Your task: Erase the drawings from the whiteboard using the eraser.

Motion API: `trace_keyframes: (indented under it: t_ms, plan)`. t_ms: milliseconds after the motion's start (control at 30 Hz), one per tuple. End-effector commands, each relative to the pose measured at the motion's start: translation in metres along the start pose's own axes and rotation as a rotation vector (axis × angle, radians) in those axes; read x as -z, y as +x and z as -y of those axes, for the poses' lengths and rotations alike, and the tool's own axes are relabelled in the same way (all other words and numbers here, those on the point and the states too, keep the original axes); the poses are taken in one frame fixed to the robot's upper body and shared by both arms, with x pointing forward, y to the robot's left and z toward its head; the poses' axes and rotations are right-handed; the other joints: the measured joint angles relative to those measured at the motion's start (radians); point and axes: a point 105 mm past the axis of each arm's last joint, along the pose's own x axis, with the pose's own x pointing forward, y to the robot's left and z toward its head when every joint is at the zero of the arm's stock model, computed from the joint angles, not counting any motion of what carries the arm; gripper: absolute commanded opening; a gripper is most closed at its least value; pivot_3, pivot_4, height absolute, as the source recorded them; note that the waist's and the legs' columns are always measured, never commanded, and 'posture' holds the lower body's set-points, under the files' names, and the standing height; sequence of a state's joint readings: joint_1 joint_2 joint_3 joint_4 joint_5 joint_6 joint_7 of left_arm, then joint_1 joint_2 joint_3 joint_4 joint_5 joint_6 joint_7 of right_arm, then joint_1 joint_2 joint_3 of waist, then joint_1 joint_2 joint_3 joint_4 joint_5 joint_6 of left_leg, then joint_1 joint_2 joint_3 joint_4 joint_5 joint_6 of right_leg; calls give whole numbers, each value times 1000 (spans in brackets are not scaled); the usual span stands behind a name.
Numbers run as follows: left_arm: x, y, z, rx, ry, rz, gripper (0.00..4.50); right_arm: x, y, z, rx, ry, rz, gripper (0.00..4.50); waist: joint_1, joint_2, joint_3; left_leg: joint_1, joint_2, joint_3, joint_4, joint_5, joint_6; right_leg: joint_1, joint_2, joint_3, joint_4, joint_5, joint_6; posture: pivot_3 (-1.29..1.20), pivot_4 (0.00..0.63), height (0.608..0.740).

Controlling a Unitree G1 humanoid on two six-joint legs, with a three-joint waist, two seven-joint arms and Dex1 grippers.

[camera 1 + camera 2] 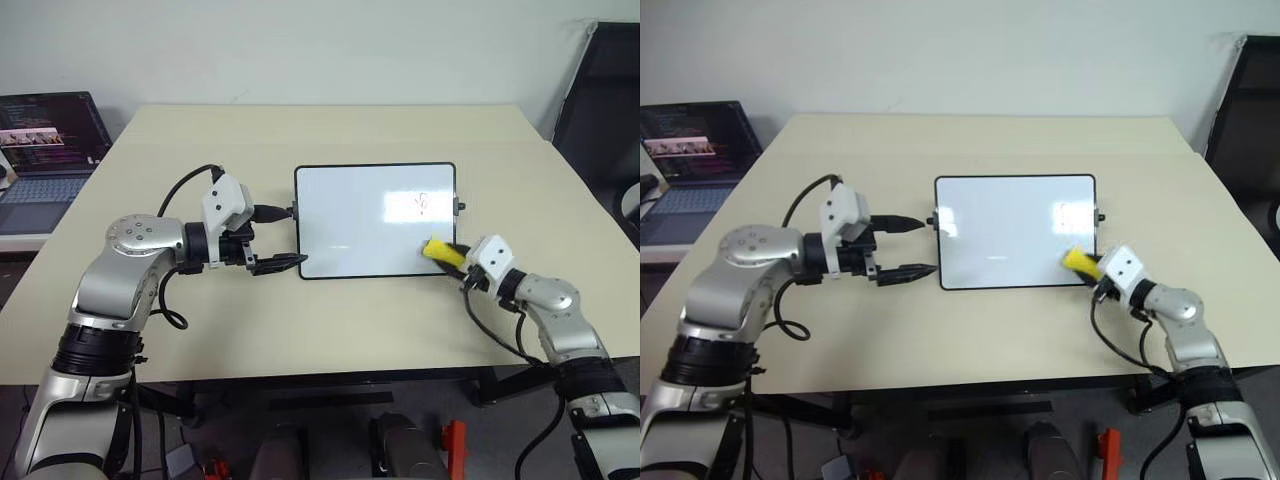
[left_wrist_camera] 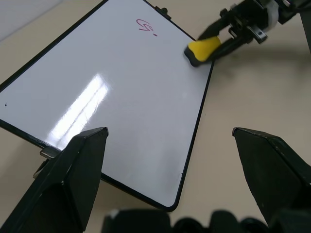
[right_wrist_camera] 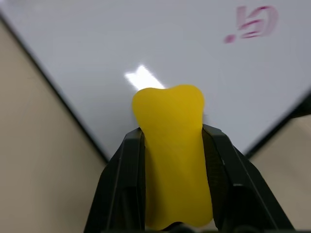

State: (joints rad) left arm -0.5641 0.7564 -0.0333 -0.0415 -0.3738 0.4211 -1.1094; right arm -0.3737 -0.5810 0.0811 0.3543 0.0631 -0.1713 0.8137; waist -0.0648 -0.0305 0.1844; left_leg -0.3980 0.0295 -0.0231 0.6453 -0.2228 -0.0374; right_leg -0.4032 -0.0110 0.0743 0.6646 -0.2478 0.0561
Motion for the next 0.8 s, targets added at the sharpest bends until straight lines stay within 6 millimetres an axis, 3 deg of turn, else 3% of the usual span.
trace_keyframes:
  t_ms: [33,367,500,667,800]
  plan:
    - [-14,-2,-3,-8,53,30,4500,7,2,-12,-54,25,-47,1230,0,0,0,0,0,0,0,0,0,0,0,0,0,0,0,0,150,740]
    - [-14,-3,-3,-16,53,26,4500,18,-13,50,204,-37,-127,1228,0,0,0,0,0,1,1,1,1,0,0,1,-1,0,-4,0,150,740]
    - [-14,-4,-4,-19,54,27,4500,27,-22,61,236,-57,-171,1228,2,-2,-1,0,0,1,1,1,1,1,0,1,-1,0,-4,0,150,740]
    - [-14,-3,-4,-17,55,29,4500,26,-20,53,194,-45,-152,1228,1,-4,-3,1,0,1,1,1,1,1,0,1,-1,0,-4,0,150,740]
    - [-15,-3,-4,-14,56,30,4500,20,-11,23,72,-8,-105,1227,3,-5,-3,0,0,0,1,1,2,1,0,1,-2,0,-4,0,150,740]
